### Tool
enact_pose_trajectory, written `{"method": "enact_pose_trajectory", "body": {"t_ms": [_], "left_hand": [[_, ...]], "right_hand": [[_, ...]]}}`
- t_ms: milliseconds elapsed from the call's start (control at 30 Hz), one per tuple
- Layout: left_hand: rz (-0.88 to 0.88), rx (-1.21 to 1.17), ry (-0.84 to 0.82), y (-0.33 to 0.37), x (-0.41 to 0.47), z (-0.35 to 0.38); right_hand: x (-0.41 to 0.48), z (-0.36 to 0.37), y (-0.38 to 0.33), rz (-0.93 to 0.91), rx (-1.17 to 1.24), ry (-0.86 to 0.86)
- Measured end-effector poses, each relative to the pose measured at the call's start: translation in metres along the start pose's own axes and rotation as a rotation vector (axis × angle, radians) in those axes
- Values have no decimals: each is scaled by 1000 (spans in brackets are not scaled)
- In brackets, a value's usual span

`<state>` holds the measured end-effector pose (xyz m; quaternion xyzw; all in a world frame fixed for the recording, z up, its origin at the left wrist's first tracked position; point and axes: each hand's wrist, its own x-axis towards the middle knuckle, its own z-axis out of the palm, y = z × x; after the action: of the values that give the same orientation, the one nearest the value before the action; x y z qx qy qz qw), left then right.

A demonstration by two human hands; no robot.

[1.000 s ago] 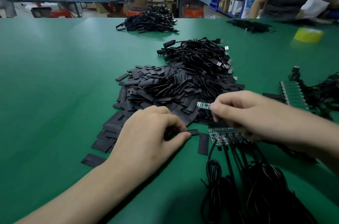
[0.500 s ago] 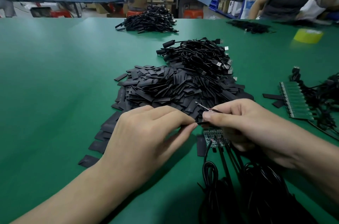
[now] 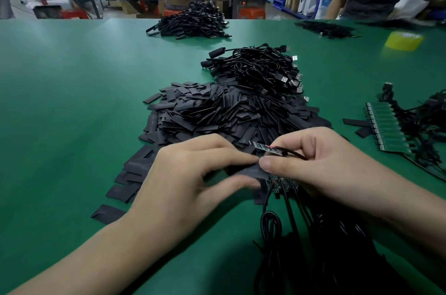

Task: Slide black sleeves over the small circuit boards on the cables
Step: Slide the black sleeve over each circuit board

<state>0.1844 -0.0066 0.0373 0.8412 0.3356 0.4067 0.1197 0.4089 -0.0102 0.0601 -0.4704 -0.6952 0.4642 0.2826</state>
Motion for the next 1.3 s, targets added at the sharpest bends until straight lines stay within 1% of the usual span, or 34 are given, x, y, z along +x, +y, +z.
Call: {"method": "enact_pose_trajectory", "body": {"t_ms": [33,133,167,233,267,333,367,433,867,1067,1167,1300], "left_hand": [[-26,-22,16,0,0,0],[-105,-43,61,-2,2,-1],[-134,-51,82,-3,2,-2],[-188,-81,121,-5,1,-4],[-207,-97,134,-6,1,-4],[-227,-122,149,-6,0,-4],[-231,-129,152,-6,0,-4],[-238,-137,155,-6,-1,-3],[-304,-183,190,-7,-2,-1],[-241,-97,151,-7,-1,-3],[-183,-23,136,-5,0,-5],[-112,76,133,-4,-1,-7]], "right_hand": [[0,1,3,-13,-40,23],[-1,4,5,-108,-51,83],[-1,4,6,-135,-33,107],[-1,2,6,-125,24,137],[-1,1,7,-119,0,146],[-1,0,7,-147,-156,174],[-2,1,6,-160,-213,180],[-4,2,5,-171,-237,187],[-6,2,4,-146,-200,161],[-5,2,5,-129,-162,129],[-4,0,7,-75,-81,77],[-2,-1,8,-5,-29,40]]}}
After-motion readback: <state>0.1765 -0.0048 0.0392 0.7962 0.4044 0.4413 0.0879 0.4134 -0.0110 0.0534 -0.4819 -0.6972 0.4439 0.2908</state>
